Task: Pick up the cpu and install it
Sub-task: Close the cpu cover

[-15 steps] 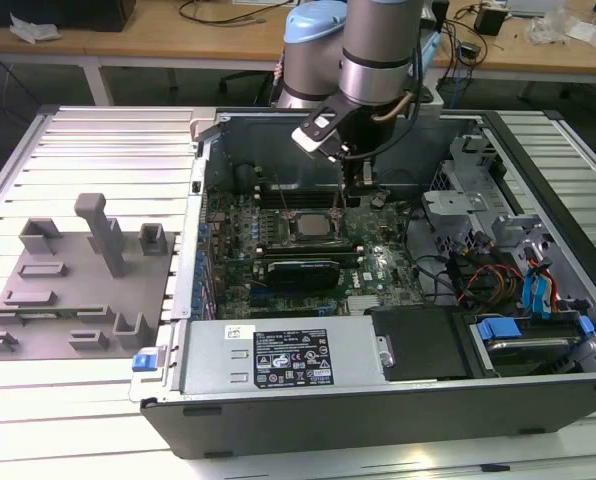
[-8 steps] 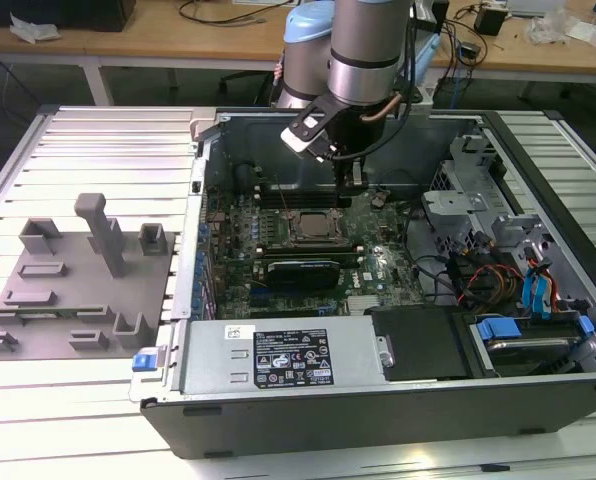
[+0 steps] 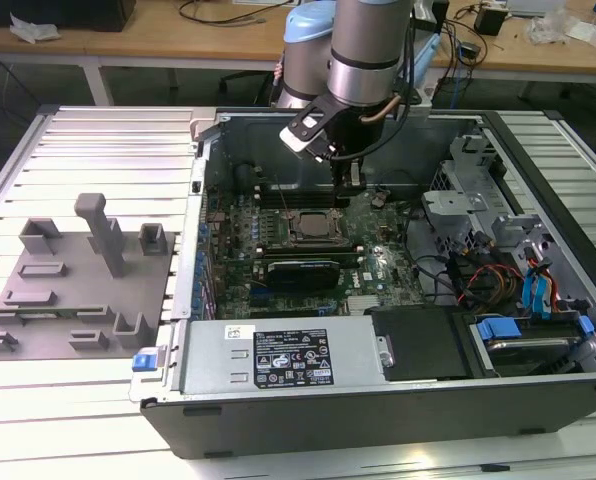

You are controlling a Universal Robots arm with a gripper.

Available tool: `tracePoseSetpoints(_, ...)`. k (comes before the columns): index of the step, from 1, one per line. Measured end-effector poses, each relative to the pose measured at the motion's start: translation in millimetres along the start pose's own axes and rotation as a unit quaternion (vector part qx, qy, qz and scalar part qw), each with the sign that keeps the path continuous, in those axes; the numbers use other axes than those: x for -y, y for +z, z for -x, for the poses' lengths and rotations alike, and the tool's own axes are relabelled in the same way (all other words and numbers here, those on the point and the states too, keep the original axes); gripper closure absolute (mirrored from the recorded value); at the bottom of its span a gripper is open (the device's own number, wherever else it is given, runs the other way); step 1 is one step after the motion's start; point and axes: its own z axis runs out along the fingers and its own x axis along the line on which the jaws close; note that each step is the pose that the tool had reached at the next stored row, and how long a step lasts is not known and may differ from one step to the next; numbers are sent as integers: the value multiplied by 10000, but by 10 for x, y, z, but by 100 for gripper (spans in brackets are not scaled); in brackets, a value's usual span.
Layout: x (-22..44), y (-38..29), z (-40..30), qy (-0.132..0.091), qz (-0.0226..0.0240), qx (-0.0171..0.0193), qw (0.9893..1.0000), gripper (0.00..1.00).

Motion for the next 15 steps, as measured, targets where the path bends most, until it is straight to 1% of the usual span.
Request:
tracePoseSetpoints(3, 39, 32, 1, 1, 0, 1, 10000, 89)
tracePoseSetpoints(5, 70, 41, 4, 1, 0, 1, 10000, 89)
tracePoseSetpoints(7, 114, 53, 26, 0, 1, 0, 10000, 89)
tracePoseSetpoints(12, 186, 68, 51, 1, 1, -1, 10000, 89)
tracePoseSetpoints(15, 196, 67, 51, 0, 0, 0, 10000, 89)
